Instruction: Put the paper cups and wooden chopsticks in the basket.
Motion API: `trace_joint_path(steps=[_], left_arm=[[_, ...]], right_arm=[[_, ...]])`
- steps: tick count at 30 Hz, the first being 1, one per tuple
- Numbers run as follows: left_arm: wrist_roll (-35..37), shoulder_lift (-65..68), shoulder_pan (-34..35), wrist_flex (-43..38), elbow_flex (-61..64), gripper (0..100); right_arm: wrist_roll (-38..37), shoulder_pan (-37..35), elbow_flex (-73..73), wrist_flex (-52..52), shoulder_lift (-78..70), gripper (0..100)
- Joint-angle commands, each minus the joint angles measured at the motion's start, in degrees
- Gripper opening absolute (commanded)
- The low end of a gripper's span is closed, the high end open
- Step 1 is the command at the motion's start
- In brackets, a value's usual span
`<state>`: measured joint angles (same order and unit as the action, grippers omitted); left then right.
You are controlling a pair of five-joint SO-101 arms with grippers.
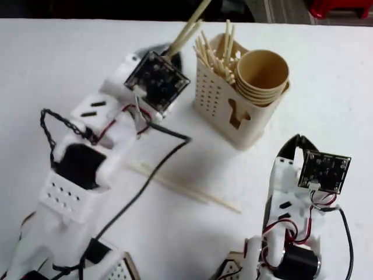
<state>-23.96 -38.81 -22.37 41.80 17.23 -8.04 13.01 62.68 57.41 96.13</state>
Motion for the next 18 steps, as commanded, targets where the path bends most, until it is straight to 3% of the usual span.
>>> trace_joint_path(steps=[1, 10, 18], left_arm=[[3.2, -1.6, -4.3, -12.0, -0.9, 2], [7.0, 0.7, -7.9, -24.9, -1.5, 2], [9.0, 19.3, -7.5, -25.7, -19.3, 2]], right_arm=[[0.4, 0.1, -0.4, -0.6, 0.7, 2.5], [0.4, 0.1, -0.4, -0.6, 0.7, 2.5], [0.0, 0.1, -0.4, -0.7, 0.7, 2.5]])
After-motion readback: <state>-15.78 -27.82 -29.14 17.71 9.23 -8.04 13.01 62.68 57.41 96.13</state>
